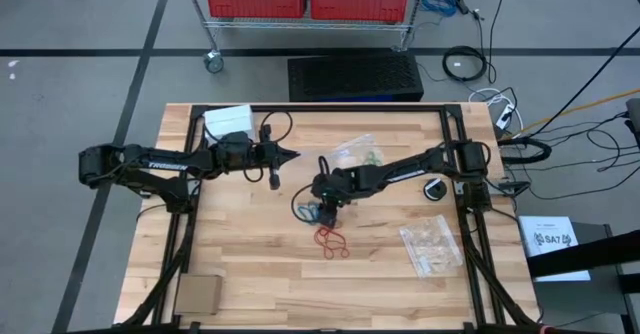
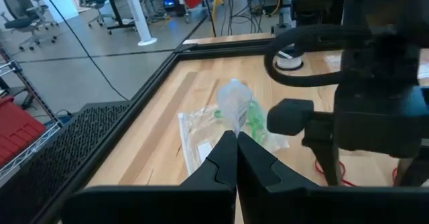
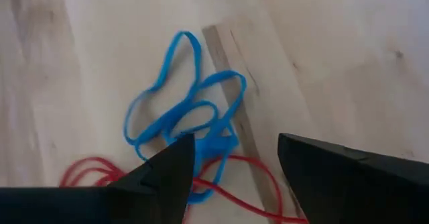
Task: Sort rubber bands
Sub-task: Put the red rubber band into the top left transparent zip lock bag
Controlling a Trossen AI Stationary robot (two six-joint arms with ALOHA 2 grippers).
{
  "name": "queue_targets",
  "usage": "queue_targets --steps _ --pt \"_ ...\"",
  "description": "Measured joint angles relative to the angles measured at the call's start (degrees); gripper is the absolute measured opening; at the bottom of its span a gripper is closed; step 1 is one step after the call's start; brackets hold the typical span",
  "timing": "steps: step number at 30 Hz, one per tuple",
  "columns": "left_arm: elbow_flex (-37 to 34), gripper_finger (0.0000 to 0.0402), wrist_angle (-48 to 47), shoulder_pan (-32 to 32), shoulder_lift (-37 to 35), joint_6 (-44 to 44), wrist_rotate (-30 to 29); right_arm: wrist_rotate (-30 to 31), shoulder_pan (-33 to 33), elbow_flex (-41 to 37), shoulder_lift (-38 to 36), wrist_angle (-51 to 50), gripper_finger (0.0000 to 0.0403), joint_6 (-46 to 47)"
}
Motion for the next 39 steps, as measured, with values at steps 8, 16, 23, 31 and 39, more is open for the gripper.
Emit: queue_targets --steps 8,16,23,31,39 --pt "0.0 0.0 -0.23 0.0 0.0 0.04 0.0 1.77 0.08 0.07 -4.54 -14.03 0.0208 -11.72" --pt "0.0 0.0 -0.14 0.0 0.0 0.04 0.02 2.46 0.0 0.0 -1.12 -11.66 0.0207 -20.52" --pt "0.0 0.0 -0.1 0.0 0.0 0.04 0.02 2.51 -1.14 0.09 0.89 -10.74 0.0136 -21.21" --pt "0.0 0.0 -0.12 0.0 0.0 0.04 0.02 -0.71 -1.37 0.28 2.58 -9.63 0.0007 -24.02" --pt "0.0 0.0 -0.12 0.0 0.0 0.04 0.02 -0.9 -0.22 0.86 -1.25 -14.28 0.0001 -23.32"
